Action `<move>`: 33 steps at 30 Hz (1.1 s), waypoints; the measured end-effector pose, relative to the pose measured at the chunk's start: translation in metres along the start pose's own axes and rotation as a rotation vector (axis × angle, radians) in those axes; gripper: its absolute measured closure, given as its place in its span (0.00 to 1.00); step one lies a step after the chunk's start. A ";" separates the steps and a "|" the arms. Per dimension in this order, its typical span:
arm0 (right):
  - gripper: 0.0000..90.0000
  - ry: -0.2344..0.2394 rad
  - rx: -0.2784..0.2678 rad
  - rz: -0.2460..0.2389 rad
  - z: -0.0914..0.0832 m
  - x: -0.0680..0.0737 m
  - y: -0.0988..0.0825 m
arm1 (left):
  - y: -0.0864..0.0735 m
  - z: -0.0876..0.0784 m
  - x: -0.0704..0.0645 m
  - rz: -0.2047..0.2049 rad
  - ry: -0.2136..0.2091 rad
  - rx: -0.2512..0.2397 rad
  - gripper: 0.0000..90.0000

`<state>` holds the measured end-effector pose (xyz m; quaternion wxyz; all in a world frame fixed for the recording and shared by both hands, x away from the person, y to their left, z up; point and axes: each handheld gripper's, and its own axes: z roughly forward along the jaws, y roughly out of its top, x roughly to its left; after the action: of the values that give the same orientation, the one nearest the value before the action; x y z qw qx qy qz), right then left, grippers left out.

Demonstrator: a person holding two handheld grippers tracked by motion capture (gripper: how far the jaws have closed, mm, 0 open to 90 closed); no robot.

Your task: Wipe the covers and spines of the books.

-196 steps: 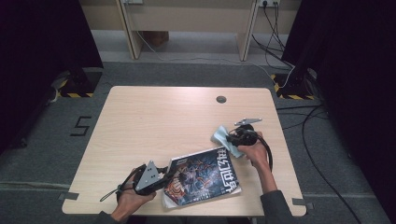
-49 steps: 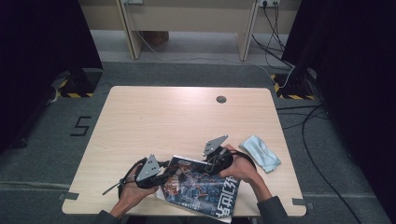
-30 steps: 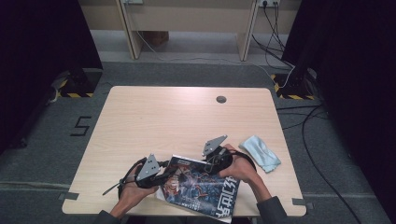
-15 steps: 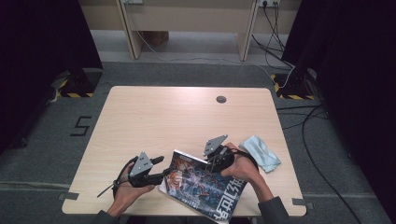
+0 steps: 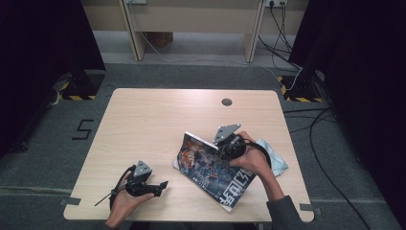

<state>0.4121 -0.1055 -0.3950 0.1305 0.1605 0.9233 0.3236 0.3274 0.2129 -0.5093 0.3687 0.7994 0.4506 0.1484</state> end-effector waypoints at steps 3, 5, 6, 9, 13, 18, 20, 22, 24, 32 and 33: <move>0.92 -0.029 0.009 -0.004 -0.003 -0.006 0.003 | 0.000 0.001 0.001 0.005 0.021 0.015 0.21; 0.92 -0.057 0.021 0.000 -0.006 -0.013 0.006 | -0.001 0.002 0.001 0.009 0.034 0.029 0.21; 0.92 -0.082 0.032 0.003 -0.007 -0.016 0.007 | -0.002 0.003 0.002 0.014 0.039 0.037 0.21; 0.92 -0.133 0.057 0.002 -0.012 -0.027 0.012 | -0.002 0.004 0.001 0.012 0.042 0.040 0.22; 0.92 -0.218 0.100 0.006 -0.017 -0.038 0.019 | -0.002 0.005 0.000 0.022 0.046 0.042 0.23; 0.92 -0.334 0.181 -0.029 -0.013 -0.041 0.031 | -0.001 0.006 -0.001 0.028 0.046 0.039 0.24; 0.92 -0.337 0.197 -0.068 -0.008 -0.034 0.034 | -0.001 0.006 -0.001 0.031 0.046 0.038 0.24; 0.92 -0.319 0.202 -0.075 -0.005 -0.027 0.037 | -0.001 0.006 -0.001 0.030 0.048 0.037 0.24; 0.92 -0.293 0.210 -0.065 -0.004 -0.020 0.041 | -0.001 0.006 -0.001 0.029 0.048 0.037 0.24; 0.91 -0.165 0.239 -0.098 0.001 0.007 0.055 | -0.002 0.005 0.001 0.019 0.050 0.036 0.25; 0.91 -0.165 0.239 -0.098 0.001 0.007 0.055 | -0.002 0.005 0.001 0.019 0.049 0.036 0.25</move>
<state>0.4174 -0.0618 -0.3617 0.2017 0.1556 0.9481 0.1903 0.3298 0.2119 -0.5140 0.3416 0.8063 0.4544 0.1634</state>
